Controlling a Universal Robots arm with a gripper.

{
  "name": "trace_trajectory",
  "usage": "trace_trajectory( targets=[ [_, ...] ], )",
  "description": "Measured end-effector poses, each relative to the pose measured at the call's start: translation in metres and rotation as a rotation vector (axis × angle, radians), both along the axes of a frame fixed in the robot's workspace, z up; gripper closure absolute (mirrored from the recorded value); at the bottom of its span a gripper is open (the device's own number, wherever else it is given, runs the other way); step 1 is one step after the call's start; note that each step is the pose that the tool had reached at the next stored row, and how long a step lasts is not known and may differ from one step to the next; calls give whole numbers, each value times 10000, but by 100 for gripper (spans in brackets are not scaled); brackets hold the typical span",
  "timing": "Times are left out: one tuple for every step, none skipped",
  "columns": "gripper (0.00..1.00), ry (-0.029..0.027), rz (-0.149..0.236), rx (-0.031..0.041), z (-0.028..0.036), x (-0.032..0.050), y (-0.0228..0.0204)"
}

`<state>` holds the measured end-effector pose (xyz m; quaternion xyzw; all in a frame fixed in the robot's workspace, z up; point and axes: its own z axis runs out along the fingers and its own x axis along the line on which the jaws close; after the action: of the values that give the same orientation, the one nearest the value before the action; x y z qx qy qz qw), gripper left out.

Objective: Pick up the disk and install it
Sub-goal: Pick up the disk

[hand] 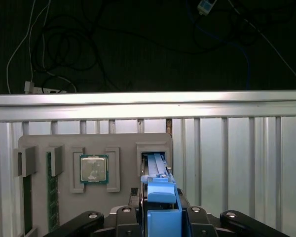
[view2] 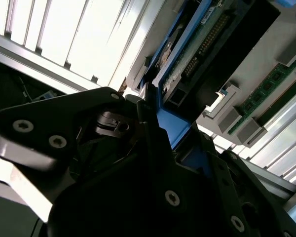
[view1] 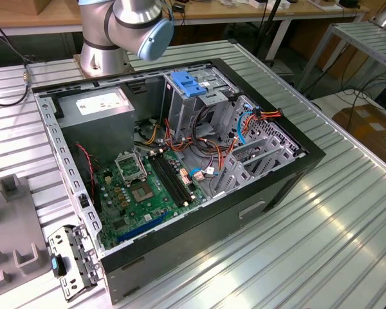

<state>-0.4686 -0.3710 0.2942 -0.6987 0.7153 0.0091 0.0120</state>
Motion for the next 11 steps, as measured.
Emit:
trace_trajectory(
  targets=[
    [63, 0, 0, 0, 0, 0, 0],
    [63, 0, 0, 1, 0, 0, 0],
    [63, 0, 0, 0, 0, 0, 0],
    [63, 0, 0, 1, 0, 0, 0],
    [63, -4, 0, 2, 1, 0, 0],
    [63, -3, 0, 2, 5, 0, 0],
    [63, 0, 0, 0, 14, 0, 0],
    [63, -1, -1, 1, 20, 0, 0],
    [63, -1, 0, 1, 27, 0, 0],
    [63, -1, 0, 1, 38, 0, 0],
    [63, 0, 0, 0, 45, 0, 0]
  ],
)
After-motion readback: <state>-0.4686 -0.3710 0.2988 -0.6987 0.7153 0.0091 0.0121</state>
